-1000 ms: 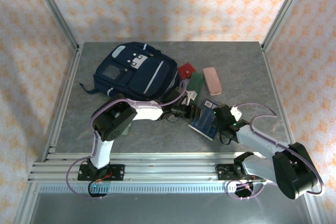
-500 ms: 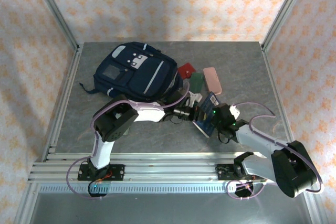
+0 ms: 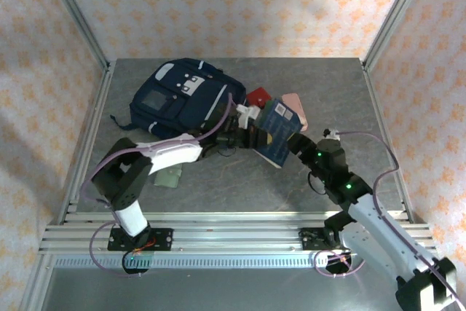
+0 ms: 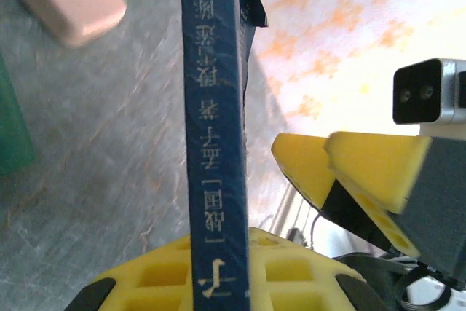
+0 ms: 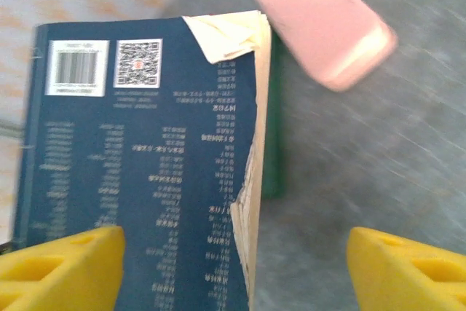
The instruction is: Pack books, pencil case, and school supplies into a backpack
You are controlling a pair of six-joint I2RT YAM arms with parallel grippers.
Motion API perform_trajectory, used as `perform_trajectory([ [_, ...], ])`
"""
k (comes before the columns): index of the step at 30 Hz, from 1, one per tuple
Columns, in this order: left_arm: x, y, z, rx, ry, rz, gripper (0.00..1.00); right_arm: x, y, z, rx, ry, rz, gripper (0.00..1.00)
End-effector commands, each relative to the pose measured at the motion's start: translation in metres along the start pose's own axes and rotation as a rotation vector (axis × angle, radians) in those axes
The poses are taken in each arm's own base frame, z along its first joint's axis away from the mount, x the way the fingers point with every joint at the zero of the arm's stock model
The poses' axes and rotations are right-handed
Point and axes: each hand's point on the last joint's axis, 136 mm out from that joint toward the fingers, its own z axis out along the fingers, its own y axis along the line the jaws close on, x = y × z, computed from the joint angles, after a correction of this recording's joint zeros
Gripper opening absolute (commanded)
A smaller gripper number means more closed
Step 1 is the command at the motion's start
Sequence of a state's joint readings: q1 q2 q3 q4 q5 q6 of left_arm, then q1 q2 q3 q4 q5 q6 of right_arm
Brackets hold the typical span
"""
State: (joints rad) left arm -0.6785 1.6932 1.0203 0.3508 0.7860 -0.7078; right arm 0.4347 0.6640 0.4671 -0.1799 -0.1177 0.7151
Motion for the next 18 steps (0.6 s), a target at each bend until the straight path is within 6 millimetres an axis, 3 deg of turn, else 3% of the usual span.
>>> perform_trajectory([
  [1,-0.012,-0.043,-0.022,0.152,-0.032,0.081,0.0,-0.01,0.047,-0.011,-0.187,0.011,-0.081,0.81],
  [5,-0.013,-0.08,-0.043,0.308,-0.046,0.106,0.0,-0.013,0.08,-0.019,-0.337,0.028,-0.098,0.82],
  [8,-0.01,-0.104,-0.059,0.432,-0.06,0.096,0.0,-0.016,0.091,-0.021,-0.391,0.031,-0.077,0.83],
  [12,-0.006,-0.117,-0.07,0.507,-0.059,0.086,0.0,-0.016,0.102,-0.023,-0.471,0.065,-0.065,0.8],
  [14,-0.004,-0.115,-0.07,0.502,-0.051,0.082,0.0,-0.016,0.112,-0.028,-0.534,0.078,-0.074,0.66],
  [16,-0.006,-0.106,-0.068,0.466,-0.056,0.072,0.11,-0.018,0.122,-0.034,-0.578,0.076,-0.098,0.37],
  [18,-0.01,-0.089,-0.065,0.392,-0.07,0.059,0.29,-0.02,0.126,-0.038,-0.59,0.069,-0.143,0.05],
])
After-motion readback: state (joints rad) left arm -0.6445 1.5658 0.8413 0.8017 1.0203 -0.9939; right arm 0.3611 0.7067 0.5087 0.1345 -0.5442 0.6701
